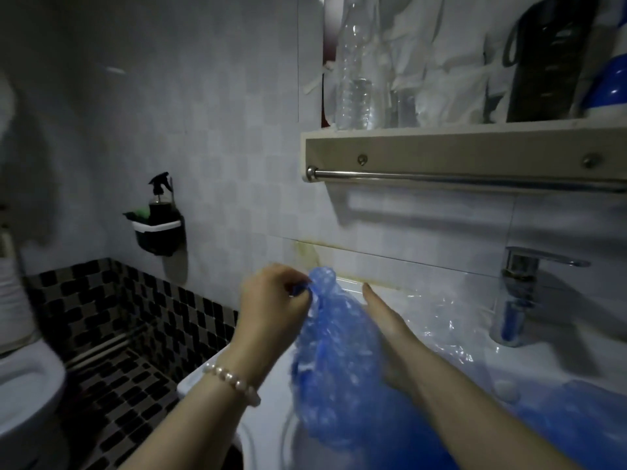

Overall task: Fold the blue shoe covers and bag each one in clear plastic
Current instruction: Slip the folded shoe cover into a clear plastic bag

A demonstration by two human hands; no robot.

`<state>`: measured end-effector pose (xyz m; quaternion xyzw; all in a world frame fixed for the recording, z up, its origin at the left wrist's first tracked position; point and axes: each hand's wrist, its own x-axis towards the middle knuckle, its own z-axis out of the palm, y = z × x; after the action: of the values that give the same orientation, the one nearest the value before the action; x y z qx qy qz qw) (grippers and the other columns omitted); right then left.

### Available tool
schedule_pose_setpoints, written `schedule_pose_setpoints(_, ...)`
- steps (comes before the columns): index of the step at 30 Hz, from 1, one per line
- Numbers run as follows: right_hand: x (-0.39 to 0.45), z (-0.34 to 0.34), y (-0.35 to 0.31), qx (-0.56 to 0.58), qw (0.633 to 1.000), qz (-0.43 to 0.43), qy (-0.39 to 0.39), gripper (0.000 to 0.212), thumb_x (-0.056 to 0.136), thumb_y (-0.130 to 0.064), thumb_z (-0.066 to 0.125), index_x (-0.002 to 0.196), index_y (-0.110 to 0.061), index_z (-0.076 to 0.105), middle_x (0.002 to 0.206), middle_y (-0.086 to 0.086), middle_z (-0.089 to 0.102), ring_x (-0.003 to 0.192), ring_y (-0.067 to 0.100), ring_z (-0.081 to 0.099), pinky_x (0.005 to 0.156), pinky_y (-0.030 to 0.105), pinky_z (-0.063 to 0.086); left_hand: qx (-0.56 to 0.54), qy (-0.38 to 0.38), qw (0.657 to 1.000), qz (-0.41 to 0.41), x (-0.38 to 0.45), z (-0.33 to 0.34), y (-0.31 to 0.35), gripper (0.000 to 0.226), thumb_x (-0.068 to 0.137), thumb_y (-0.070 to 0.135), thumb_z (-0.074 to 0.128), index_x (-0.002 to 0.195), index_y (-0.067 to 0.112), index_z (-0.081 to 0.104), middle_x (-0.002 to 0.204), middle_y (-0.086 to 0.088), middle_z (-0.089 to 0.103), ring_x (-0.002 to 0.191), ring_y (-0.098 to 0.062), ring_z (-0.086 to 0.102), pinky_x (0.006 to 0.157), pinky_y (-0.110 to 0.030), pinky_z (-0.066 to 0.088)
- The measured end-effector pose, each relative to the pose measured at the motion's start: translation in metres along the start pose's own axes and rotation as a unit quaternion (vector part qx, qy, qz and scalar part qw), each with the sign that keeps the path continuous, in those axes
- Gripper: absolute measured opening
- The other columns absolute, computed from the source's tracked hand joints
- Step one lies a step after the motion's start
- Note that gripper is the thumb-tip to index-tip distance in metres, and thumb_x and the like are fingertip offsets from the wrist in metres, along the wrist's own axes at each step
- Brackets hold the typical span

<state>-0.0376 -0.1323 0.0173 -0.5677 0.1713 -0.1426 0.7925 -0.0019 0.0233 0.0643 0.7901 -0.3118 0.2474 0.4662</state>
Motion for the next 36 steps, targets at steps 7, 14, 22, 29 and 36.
schedule_pose_setpoints(7,-0.074,0.026,-0.022,-0.395,0.637,-0.661,-0.012,0.018,0.078,-0.013,0.043,0.081,-0.015,0.061,0.085,0.000,0.060,0.085,0.020,0.055,0.081,0.035,0.039,0.176,-0.026,0.982,-0.060,0.016,-0.017,-0.016,0.040,0.083,0.014,0.058,0.049,0.006,0.039,0.046,-0.003,0.034,0.044,-0.015,0.035,0.039,-0.020,0.025)
schedule_pose_setpoints(14,-0.057,0.028,0.005,-0.730,0.448,-0.516,0.017,0.005,0.065,-0.027,0.059,0.061,-0.025,0.058,0.057,-0.007,0.056,0.053,0.018,0.050,0.060,0.035,0.014,0.244,-0.092,0.962,-0.079,0.021,-0.022,-0.023,0.032,0.083,0.009,0.057,0.056,0.011,0.040,0.069,-0.017,0.053,0.081,-0.035,0.060,0.060,-0.026,0.036)
schedule_pose_setpoints(22,-0.034,0.000,-0.030,-0.690,0.585,-0.403,0.140,0.065,0.092,-0.048,0.014,0.073,-0.017,0.068,0.082,-0.001,0.066,0.093,0.021,0.049,0.076,0.035,0.016,0.338,-0.073,0.936,0.069,0.016,-0.055,-0.052,0.023,0.075,0.008,0.062,0.076,0.022,0.043,0.087,-0.003,0.054,0.079,-0.033,0.058,0.059,-0.033,0.040)
schedule_pose_setpoints(29,-0.031,-0.019,-0.043,-0.682,0.609,-0.361,0.183,0.032,0.084,-0.035,0.057,0.056,-0.021,0.064,0.074,-0.009,0.065,0.096,0.012,0.047,0.073,0.026,0.008,0.275,-0.161,0.852,0.415,-0.011,-0.048,-0.061,0.024,0.070,0.006,0.076,0.072,0.014,0.053,0.078,-0.003,0.054,0.049,-0.021,0.047,0.037,-0.030,0.041)
schedule_pose_setpoints(36,-0.036,-0.001,-0.060,-0.631,0.746,-0.176,-0.124,0.043,0.087,-0.044,0.056,0.067,-0.008,0.071,0.066,0.006,0.064,0.073,0.016,0.055,0.082,0.032,0.041,0.400,-0.328,0.851,0.088,0.019,-0.050,-0.059,0.011,0.073,0.007,0.063,0.080,0.008,0.071,0.086,-0.011,0.067,0.073,-0.029,0.064,0.061,-0.032,0.050)
